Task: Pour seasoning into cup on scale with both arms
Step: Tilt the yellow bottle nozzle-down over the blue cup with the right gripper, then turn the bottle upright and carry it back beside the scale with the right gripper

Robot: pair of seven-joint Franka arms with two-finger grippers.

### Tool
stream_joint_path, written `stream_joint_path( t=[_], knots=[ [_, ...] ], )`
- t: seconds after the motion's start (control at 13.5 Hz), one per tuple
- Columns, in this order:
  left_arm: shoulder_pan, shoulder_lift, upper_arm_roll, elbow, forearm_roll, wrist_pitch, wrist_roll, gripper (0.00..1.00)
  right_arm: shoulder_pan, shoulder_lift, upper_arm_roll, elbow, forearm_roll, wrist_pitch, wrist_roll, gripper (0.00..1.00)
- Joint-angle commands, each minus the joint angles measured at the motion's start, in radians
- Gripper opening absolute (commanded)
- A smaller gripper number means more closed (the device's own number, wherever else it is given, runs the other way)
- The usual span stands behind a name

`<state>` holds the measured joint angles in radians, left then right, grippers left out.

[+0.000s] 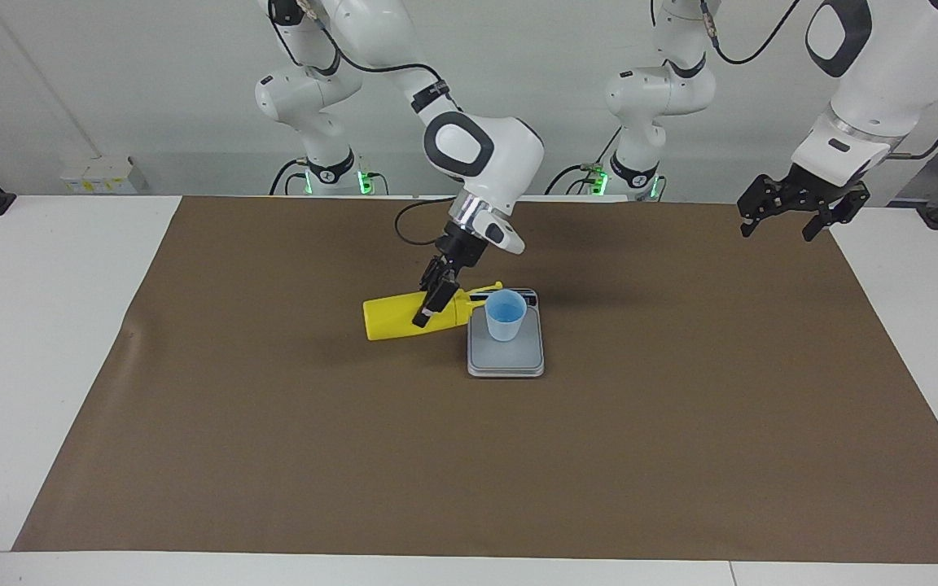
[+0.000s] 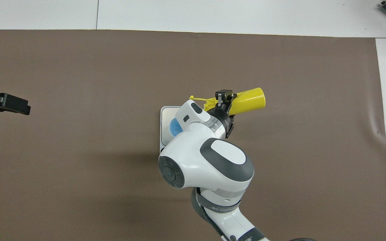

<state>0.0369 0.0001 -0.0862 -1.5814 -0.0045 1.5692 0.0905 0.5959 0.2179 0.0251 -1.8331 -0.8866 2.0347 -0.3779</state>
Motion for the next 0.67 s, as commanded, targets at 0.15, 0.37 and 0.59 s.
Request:
stream_joint_path(
  t=[0.15,0.37,0.59],
  knots=[
    [-0.003,-0.035,0.005,-0.040,0.018,0.006,0.003,1.00,-0.142,-0.101,0.009,-0.028,0.306,0.076,0.002,0.00],
    [0.000,-0.035,0.005,-0.040,0.018,0.006,0.002,1.00,-0.217,-0.158,0.009,-0.058,0.518,0.102,-0.027,0.00],
    [0.001,-0.035,0.005,-0.040,0.018,0.006,0.002,1.00,-0.330,-0.227,0.007,-0.109,0.817,0.117,-0.200,0.00]
  ],
)
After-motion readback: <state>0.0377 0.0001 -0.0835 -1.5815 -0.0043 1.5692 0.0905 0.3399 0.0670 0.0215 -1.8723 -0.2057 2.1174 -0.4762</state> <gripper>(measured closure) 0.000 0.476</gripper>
